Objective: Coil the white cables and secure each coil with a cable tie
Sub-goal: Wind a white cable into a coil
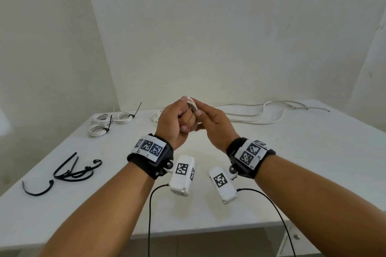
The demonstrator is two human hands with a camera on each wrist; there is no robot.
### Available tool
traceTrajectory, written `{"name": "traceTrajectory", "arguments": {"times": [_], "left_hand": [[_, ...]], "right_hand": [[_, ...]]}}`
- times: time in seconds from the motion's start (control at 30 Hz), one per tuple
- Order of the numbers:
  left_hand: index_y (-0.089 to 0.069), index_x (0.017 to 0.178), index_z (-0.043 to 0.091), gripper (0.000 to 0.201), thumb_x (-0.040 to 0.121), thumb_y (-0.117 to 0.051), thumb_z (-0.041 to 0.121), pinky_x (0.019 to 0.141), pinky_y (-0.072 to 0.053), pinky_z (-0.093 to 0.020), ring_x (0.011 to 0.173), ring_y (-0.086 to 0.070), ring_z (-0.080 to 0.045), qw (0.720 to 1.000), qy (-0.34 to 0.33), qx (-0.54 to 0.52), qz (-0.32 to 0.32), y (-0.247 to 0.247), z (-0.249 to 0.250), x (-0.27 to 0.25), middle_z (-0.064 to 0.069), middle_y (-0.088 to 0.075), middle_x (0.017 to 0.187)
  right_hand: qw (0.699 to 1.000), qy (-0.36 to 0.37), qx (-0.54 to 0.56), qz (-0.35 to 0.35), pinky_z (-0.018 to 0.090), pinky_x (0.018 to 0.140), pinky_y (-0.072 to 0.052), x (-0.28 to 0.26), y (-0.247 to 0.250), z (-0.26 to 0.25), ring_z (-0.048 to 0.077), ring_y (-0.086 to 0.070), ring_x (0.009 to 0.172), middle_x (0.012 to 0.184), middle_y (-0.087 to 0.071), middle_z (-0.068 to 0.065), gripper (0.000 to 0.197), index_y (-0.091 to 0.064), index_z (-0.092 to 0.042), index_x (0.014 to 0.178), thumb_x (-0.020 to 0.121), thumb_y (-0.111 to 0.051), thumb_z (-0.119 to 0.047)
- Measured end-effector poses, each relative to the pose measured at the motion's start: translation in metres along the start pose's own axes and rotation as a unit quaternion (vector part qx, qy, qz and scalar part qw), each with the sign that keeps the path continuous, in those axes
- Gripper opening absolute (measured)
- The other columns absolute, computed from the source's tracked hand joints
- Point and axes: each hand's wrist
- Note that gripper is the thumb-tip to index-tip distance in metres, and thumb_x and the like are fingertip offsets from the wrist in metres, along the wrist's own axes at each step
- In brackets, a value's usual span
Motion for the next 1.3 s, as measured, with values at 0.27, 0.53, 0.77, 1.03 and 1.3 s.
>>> {"name": "traceTrajectory", "arguments": {"times": [0.27, 0.53, 0.77, 1.03, 1.3], "left_hand": [[-0.041, 0.062, 0.014, 0.050, 0.104, -0.036, 0.040, 0.081, -0.049, -0.033, 0.072, -0.061, -0.021, 0.982, 0.115, 0.149, -0.006, 0.001, 0.004, -0.003, -0.003, -0.051, 0.053], [-0.060, 0.097, 0.011, 0.033, 0.104, -0.041, 0.037, 0.075, -0.049, -0.034, 0.067, -0.063, -0.021, 0.969, 0.148, 0.184, 0.070, 0.011, 0.009, -0.004, -0.011, -0.063, 0.072], [-0.057, 0.080, 0.012, 0.035, 0.099, -0.049, 0.040, 0.051, -0.043, -0.029, 0.042, -0.044, -0.013, 0.942, 0.109, 0.227, 0.221, 0.003, -0.001, 0.004, -0.001, -0.050, 0.055], [-0.052, 0.077, 0.012, 0.022, 0.096, -0.049, 0.021, 0.042, -0.040, -0.023, 0.043, -0.043, -0.017, 0.933, 0.055, 0.047, 0.352, 0.007, -0.001, 0.009, -0.002, -0.043, 0.052], [-0.062, 0.097, 0.007, 0.036, 0.103, -0.042, 0.036, 0.053, -0.043, -0.030, 0.042, -0.043, -0.018, 0.957, 0.177, 0.203, 0.106, 0.032, 0.020, 0.001, -0.004, -0.046, 0.050]], "right_hand": [[0.994, -0.006, -0.089, 0.058, 0.010, 0.076, -0.048, -0.002, 0.010, 0.007, 0.002, -0.065, 0.081, 0.089, -0.074, -0.003, 0.032, -0.066, -0.023, 0.127, 0.104, -0.047, -0.012], [0.943, 0.105, -0.309, -0.070, 0.006, 0.072, -0.034, 0.009, 0.018, 0.009, 0.011, -0.050, 0.075, 0.086, -0.057, -0.005, 0.038, -0.062, -0.013, 0.133, 0.099, -0.047, -0.005], [0.926, 0.092, -0.353, -0.102, 0.040, 0.080, -0.050, 0.005, -0.001, -0.003, 0.024, -0.060, 0.089, 0.106, -0.065, 0.008, 0.038, -0.050, -0.016, 0.141, 0.105, -0.041, -0.022], [0.941, 0.006, -0.333, -0.053, 0.032, 0.064, -0.043, 0.005, -0.016, -0.016, 0.021, -0.061, 0.080, 0.096, -0.068, 0.005, 0.031, -0.044, -0.013, 0.129, 0.106, -0.037, -0.032], [0.910, -0.031, -0.369, -0.185, 0.029, 0.057, -0.039, 0.017, -0.005, -0.018, 0.016, -0.053, 0.066, 0.084, -0.058, 0.005, 0.026, -0.045, -0.008, 0.113, 0.107, -0.036, -0.031]]}}
Point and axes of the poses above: each hand's wrist, its own x-axis towards the middle knuckle, its own y-axis out of the back of the hand, z = x × y
